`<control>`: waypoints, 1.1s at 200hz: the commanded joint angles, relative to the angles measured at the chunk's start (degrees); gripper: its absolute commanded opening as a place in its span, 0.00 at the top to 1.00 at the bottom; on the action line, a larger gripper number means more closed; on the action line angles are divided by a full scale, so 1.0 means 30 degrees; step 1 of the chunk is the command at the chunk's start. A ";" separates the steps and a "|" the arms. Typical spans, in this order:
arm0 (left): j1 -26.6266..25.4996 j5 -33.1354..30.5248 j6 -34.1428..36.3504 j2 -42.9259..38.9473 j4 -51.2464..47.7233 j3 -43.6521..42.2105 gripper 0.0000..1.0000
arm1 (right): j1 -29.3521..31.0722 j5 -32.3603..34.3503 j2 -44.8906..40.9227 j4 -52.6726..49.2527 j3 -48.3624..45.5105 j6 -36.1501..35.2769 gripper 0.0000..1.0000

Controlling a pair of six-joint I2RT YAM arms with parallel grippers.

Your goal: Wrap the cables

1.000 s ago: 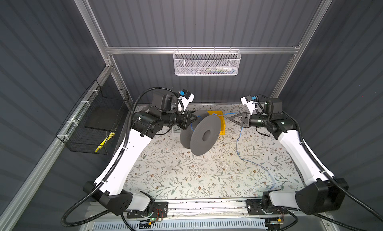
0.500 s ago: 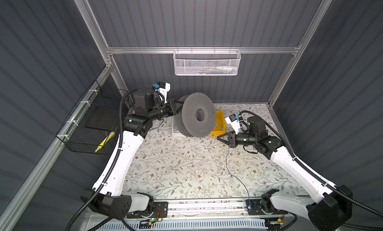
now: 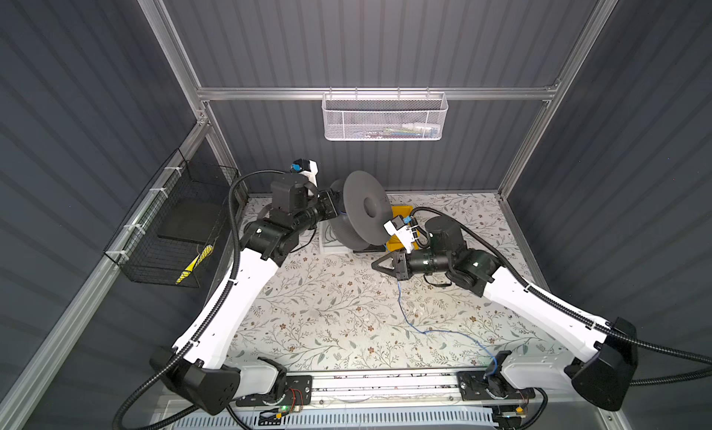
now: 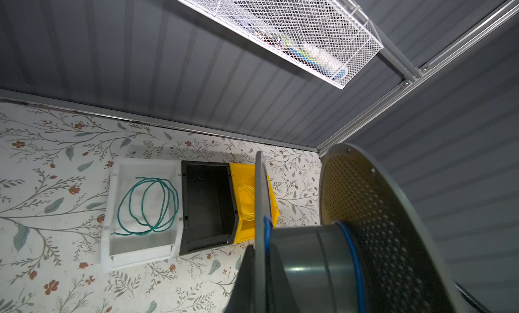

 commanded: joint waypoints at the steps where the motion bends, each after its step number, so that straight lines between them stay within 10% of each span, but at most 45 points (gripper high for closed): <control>1: 0.0014 -0.4665 0.4015 0.1065 -0.1589 0.0885 1.00 | 0.0572 -0.1526 -0.0487 -0.0769 0.2886 -0.0800 1.00; 104: -0.3813 -0.6174 0.8977 0.3155 -0.6440 0.2874 1.00 | -0.0288 -0.4284 0.6130 -0.7492 1.6255 -0.1998 1.00; 159: -0.3780 -0.9423 0.7551 0.3620 -0.7210 0.4138 1.00 | -0.0203 -0.7302 0.3228 0.1448 0.6986 0.3066 0.93; 220: -0.2888 -1.0111 0.7767 0.4892 -0.7576 0.6086 1.00 | -0.0248 -0.7189 -0.0894 -0.1125 0.2859 0.1582 0.87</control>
